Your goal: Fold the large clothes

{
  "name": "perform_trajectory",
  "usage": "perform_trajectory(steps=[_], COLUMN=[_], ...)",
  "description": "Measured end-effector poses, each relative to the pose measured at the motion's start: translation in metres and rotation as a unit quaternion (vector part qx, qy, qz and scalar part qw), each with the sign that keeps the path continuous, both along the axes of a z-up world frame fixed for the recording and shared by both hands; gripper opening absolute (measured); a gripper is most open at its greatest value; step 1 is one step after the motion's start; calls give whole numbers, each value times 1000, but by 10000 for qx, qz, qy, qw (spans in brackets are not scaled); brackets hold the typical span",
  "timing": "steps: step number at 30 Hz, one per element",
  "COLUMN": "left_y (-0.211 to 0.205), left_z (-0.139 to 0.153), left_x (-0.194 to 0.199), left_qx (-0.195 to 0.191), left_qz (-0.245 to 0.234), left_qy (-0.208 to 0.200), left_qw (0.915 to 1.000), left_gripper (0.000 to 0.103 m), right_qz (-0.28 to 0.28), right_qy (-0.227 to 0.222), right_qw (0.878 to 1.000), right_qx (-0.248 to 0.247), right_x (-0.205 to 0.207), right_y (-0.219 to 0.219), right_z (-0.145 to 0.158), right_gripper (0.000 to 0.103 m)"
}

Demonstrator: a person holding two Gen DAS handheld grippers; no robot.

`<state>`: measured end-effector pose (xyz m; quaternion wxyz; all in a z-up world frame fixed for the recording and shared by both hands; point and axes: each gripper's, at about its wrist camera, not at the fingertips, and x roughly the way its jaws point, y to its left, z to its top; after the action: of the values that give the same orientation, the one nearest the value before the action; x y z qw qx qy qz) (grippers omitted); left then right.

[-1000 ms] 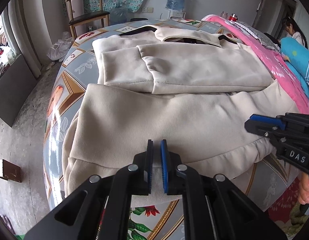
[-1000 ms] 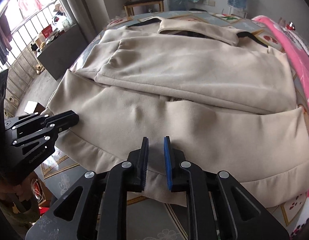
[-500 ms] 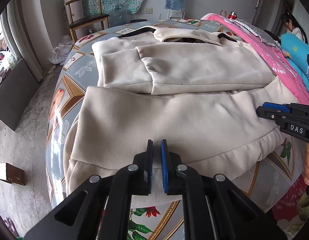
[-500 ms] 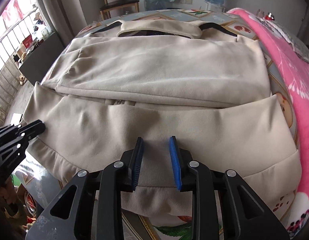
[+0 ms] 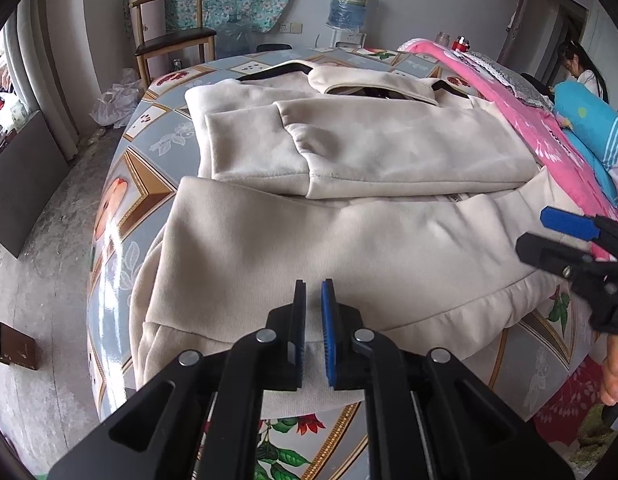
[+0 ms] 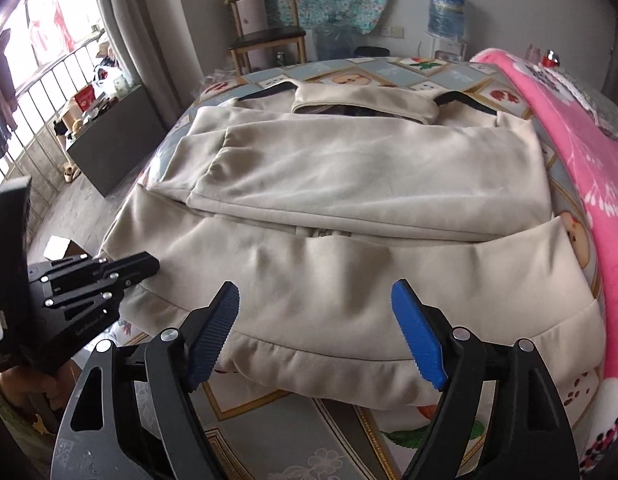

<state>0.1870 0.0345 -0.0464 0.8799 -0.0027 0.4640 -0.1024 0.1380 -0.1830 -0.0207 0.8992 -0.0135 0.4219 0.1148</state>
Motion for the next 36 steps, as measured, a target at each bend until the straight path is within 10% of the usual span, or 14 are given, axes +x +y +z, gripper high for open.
perform_trajectory(steps=[5,17,36], left_y=[11,61,94], left_z=[20,30,9], left_x=[-7,-20,41], left_qx=[-189,-26,-1035], left_qz=[161,479,161], left_qy=[-376,-579,68], left_qw=[9990,9972,9945], left_gripper=[8,14,33], right_qz=[150,255,307], right_qy=[298,170,296], right_qw=[9994,9995,9990], right_qx=[56,21,-150], right_x=[12,10,13], right_y=[7,6,11], right_z=[-26,-31,-30], right_gripper=[41,41,41])
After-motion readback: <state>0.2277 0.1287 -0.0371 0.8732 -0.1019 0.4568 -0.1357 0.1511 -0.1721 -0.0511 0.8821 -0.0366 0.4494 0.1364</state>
